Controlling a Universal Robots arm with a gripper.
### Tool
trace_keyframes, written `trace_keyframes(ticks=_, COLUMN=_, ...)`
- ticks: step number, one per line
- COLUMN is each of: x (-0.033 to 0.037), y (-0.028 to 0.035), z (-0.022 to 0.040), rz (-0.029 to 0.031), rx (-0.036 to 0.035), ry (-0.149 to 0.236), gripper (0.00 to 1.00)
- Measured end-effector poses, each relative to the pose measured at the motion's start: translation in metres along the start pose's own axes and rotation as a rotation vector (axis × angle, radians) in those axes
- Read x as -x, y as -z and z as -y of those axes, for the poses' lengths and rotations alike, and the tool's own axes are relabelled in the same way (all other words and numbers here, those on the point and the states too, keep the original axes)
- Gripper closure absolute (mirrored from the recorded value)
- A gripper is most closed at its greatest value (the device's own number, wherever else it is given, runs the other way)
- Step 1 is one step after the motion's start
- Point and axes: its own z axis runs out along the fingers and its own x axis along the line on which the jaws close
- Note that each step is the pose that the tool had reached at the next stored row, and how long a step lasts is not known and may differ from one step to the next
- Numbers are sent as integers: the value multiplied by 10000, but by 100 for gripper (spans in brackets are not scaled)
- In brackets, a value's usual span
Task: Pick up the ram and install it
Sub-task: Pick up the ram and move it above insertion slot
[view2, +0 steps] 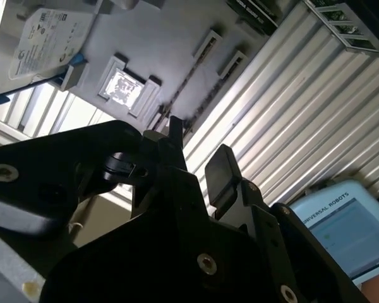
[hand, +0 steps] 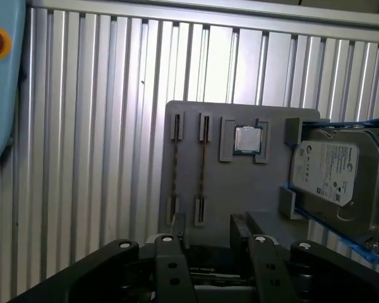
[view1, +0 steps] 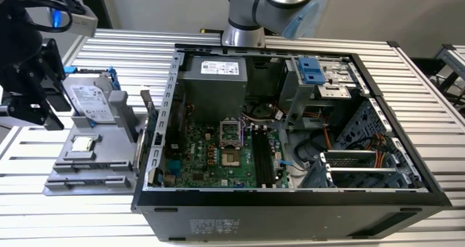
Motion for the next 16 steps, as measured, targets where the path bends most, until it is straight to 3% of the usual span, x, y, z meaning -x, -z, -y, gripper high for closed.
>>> trace_keyframes(ticks=2, x=-1, y=-34, z=-3, rz=-1, rx=-2, ry=-76, gripper=0)
trace_keyframes(ticks=7, x=-1, y=-42, z=-3, rz=-1, rx=-2, ry=-87, gripper=0)
trace_keyframes(ticks=12, x=-4, y=-127, z=-11, rz=0, rx=-6, ry=-148, gripper=0)
trace_keyframes(ticks=16, x=-5, y=-221, z=-52, rz=0, rx=-6, ry=-150, gripper=0)
